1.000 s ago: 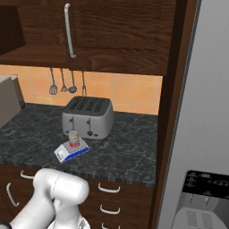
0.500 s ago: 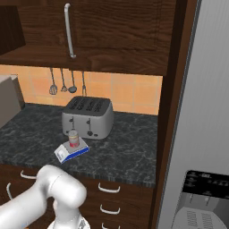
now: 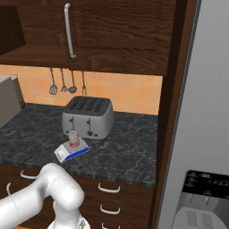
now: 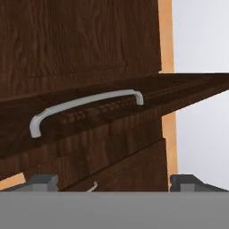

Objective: Pick the canned food and place it on the digital scale for weighing, and close the cabinet.

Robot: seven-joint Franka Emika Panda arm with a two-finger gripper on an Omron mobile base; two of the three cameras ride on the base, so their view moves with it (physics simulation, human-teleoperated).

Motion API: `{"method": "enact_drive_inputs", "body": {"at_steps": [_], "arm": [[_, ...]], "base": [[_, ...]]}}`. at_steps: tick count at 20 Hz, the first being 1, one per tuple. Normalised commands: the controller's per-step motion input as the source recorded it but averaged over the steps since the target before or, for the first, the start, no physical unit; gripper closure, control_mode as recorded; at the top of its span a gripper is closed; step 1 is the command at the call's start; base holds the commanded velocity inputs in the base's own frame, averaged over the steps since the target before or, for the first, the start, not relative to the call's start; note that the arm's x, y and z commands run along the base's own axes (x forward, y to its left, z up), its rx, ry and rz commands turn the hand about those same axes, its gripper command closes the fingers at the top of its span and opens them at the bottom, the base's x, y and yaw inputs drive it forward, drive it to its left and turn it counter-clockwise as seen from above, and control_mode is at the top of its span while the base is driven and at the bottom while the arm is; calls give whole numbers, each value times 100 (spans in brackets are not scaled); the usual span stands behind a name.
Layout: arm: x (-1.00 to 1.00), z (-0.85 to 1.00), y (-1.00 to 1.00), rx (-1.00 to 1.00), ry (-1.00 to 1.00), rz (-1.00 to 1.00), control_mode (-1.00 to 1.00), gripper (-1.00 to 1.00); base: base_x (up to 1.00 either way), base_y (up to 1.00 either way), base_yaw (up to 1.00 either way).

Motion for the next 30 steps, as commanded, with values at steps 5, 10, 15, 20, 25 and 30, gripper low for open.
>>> {"method": "enact_drive_inputs", "body": {"at_steps": [5,10,15,20,25,30], "arm": [[91,-35,21,-3,0,-3,-100,-100],[85,-33,20,-9,3,-16,-100,-100],[100,-30,10,-11,14,-13,-100,-100],[100,-25,0,-14,16,-11,-100,-100],[94,-6,-4,-10,9,-9,-100,-100],[-3,45,-69,0,-24,-4,-100,-100]], "base": [[0,0,0],[0,0,0],[0,0,0],[0,0,0],[0,0,0],[0,0,0]]}}
